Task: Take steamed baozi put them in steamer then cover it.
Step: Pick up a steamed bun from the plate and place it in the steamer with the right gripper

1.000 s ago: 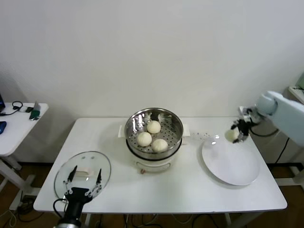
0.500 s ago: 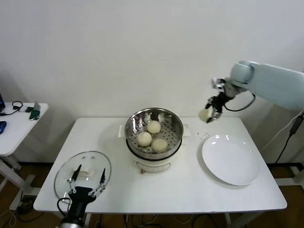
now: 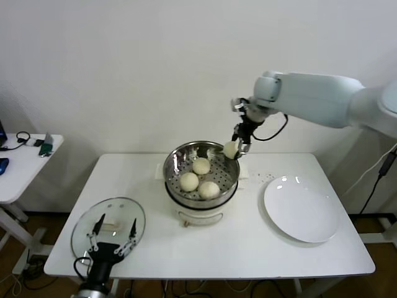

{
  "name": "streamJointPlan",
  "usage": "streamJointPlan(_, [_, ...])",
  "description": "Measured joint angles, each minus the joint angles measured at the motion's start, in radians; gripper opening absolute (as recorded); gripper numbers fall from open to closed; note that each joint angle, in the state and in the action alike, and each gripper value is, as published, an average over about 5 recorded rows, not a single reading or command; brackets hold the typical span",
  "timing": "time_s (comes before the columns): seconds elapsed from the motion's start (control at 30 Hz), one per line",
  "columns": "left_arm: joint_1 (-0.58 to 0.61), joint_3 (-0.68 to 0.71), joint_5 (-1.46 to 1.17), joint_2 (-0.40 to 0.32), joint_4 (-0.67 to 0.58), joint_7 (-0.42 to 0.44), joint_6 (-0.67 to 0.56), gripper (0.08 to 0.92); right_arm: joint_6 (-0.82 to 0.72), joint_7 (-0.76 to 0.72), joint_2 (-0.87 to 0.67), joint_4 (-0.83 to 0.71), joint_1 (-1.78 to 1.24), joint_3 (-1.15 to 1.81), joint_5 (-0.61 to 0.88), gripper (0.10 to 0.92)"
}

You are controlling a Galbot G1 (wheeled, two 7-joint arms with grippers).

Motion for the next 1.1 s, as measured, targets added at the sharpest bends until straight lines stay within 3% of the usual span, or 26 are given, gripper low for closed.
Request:
streamJointPlan(0.87, [0.007,-0.019,-0.023,0.023,0.021,-0.005,-0.003,0.823,-0.021,0.027,0.113,-0.109,-0.191,0.03,-0.103,0.734])
streamJointPlan(1.1, [0.006,-0.019,-0.023,0.024,0.019,-0.005,0.0,0.823,-0.033,0.029,0.109,-0.111,-0.197,0.049,-0.112,0.818])
